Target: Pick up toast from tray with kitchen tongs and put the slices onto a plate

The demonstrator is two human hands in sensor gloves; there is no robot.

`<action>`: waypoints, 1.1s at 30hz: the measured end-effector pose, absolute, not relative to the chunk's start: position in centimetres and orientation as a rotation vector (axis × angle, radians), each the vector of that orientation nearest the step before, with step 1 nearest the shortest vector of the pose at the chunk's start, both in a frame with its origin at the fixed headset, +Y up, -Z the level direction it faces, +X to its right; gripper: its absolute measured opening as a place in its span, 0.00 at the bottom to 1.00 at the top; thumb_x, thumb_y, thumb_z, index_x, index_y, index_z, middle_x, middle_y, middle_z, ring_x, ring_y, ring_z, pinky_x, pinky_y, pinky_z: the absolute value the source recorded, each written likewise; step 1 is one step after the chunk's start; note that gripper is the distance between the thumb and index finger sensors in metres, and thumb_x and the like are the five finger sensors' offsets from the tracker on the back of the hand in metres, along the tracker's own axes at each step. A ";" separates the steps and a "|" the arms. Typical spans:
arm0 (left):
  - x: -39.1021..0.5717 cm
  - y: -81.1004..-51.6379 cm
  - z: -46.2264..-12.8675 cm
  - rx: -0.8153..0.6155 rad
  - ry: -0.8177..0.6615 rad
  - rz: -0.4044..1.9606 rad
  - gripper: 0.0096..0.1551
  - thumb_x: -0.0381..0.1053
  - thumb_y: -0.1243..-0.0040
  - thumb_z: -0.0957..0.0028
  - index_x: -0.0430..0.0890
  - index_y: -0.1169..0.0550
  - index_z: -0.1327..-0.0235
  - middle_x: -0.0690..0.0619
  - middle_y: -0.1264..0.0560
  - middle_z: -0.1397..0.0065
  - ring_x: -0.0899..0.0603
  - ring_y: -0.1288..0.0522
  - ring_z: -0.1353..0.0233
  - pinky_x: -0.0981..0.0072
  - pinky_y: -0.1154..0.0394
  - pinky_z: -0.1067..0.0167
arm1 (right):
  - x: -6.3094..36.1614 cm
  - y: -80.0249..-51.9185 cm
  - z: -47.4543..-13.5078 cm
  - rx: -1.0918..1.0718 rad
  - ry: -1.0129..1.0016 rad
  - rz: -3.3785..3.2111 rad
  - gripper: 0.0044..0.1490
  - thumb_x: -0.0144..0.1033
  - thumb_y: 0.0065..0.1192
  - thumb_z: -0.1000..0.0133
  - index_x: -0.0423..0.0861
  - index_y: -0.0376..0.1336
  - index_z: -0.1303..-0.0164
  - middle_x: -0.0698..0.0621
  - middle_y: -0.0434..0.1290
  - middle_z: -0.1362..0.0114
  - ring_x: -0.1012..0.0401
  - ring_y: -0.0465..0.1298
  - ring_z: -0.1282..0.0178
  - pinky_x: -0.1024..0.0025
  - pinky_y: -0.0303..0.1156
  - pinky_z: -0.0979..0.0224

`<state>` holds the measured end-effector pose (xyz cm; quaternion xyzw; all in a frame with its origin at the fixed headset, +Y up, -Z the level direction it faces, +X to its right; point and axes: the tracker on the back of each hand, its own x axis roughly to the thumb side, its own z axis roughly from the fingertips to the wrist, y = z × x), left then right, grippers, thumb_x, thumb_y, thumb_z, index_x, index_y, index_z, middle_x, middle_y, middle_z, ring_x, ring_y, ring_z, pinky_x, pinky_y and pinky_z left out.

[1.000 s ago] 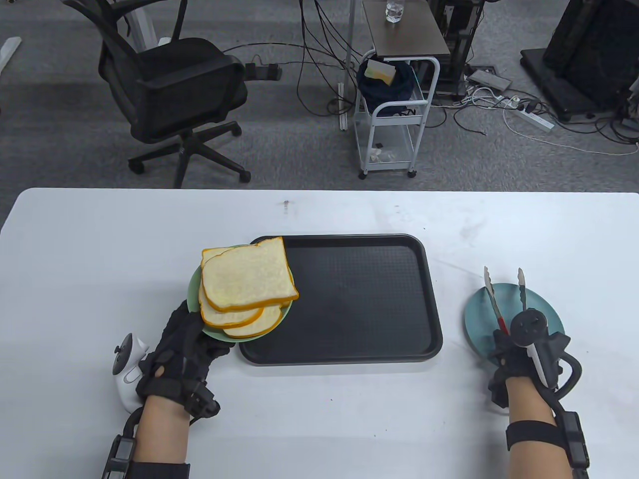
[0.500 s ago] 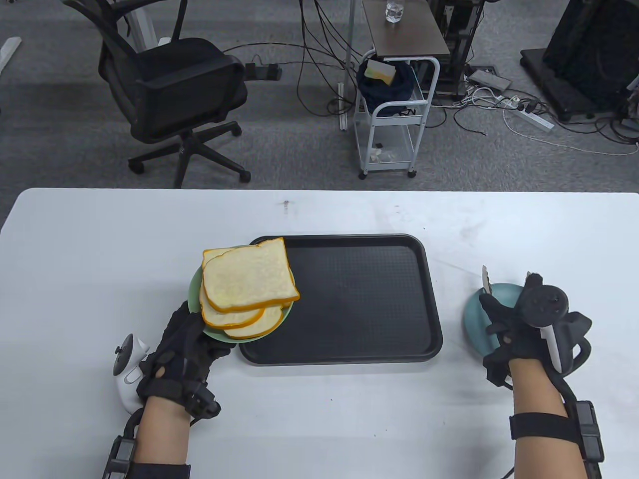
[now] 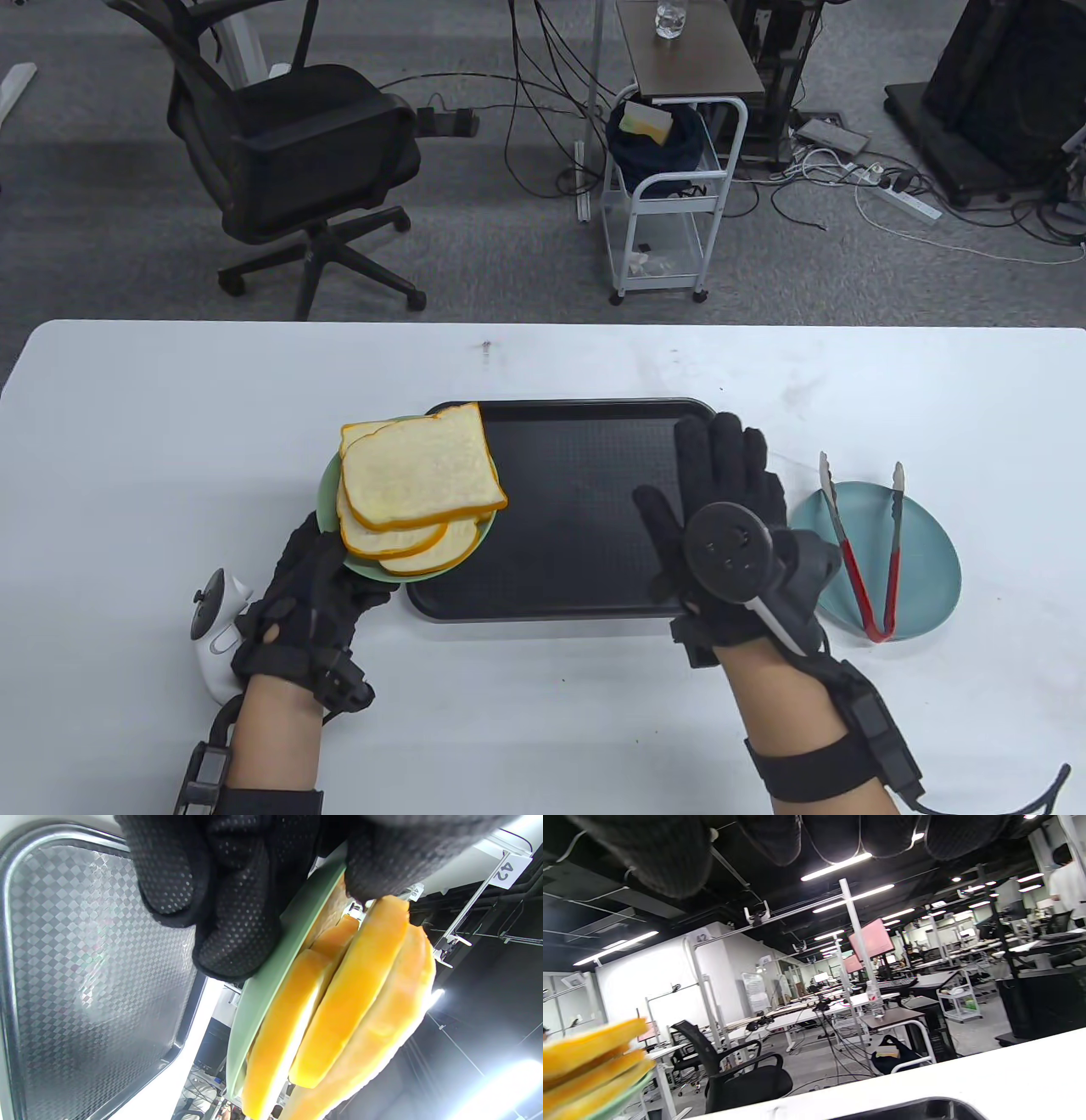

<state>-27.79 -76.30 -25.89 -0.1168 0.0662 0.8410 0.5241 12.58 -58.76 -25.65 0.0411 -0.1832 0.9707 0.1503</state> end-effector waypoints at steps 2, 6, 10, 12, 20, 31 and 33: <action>-27.8 -76.3 -25.9 -0.276 0.159 2.011 0.37 0.61 0.39 0.43 0.62 0.45 0.27 0.52 0.26 0.25 0.45 0.11 0.46 0.55 0.18 0.41 | 11.7 -60.7 -25.1 0.146 -0.536 2.794 0.45 0.59 0.54 0.43 0.50 0.51 0.17 0.38 0.52 0.13 0.36 0.55 0.18 0.34 0.60 0.27; -27.9 -76.3 -25.9 -0.272 0.159 2.015 0.37 0.61 0.40 0.43 0.62 0.45 0.27 0.52 0.27 0.25 0.45 0.11 0.45 0.55 0.18 0.40 | 11.3 -64.1 -24.4 0.125 -0.537 2.832 0.47 0.60 0.51 0.43 0.49 0.48 0.16 0.37 0.51 0.13 0.36 0.55 0.18 0.36 0.59 0.27; -28.0 -76.4 -25.9 -0.270 0.171 2.010 0.37 0.61 0.40 0.43 0.62 0.45 0.27 0.52 0.27 0.25 0.45 0.11 0.45 0.55 0.18 0.40 | 11.7 -68.4 -23.9 0.145 -0.541 2.854 0.47 0.59 0.49 0.42 0.49 0.45 0.16 0.38 0.50 0.13 0.36 0.53 0.18 0.36 0.58 0.26; -28.0 -76.6 -25.8 -0.270 0.186 1.999 0.37 0.60 0.40 0.43 0.62 0.45 0.27 0.52 0.27 0.25 0.45 0.11 0.45 0.55 0.18 0.40 | 12.1 -69.9 -24.1 0.165 -0.520 2.881 0.47 0.59 0.48 0.42 0.49 0.43 0.17 0.38 0.49 0.14 0.36 0.52 0.18 0.36 0.57 0.27; -29.1 -77.3 -26.7 -0.250 0.342 1.973 0.35 0.59 0.42 0.42 0.61 0.46 0.27 0.54 0.27 0.25 0.45 0.11 0.45 0.55 0.19 0.40 | 13.7 -70.3 -24.4 0.121 -0.428 2.805 0.48 0.59 0.49 0.43 0.49 0.44 0.17 0.37 0.49 0.14 0.36 0.51 0.18 0.35 0.57 0.27; -34.3 -76.1 -32.4 -0.098 0.620 1.849 0.34 0.57 0.45 0.41 0.67 0.48 0.28 0.53 0.32 0.25 0.46 0.12 0.41 0.57 0.18 0.37 | 14.0 -70.8 -25.1 0.115 -0.334 2.768 0.48 0.59 0.51 0.43 0.48 0.44 0.17 0.37 0.50 0.14 0.37 0.52 0.18 0.36 0.57 0.27; -34.7 -77.2 -32.9 -0.110 0.661 1.850 0.34 0.57 0.45 0.41 0.67 0.47 0.28 0.53 0.32 0.26 0.47 0.11 0.41 0.57 0.18 0.37 | 14.1 -70.9 -25.3 0.110 -0.320 2.764 0.48 0.59 0.51 0.43 0.48 0.44 0.17 0.37 0.50 0.14 0.37 0.52 0.18 0.36 0.57 0.27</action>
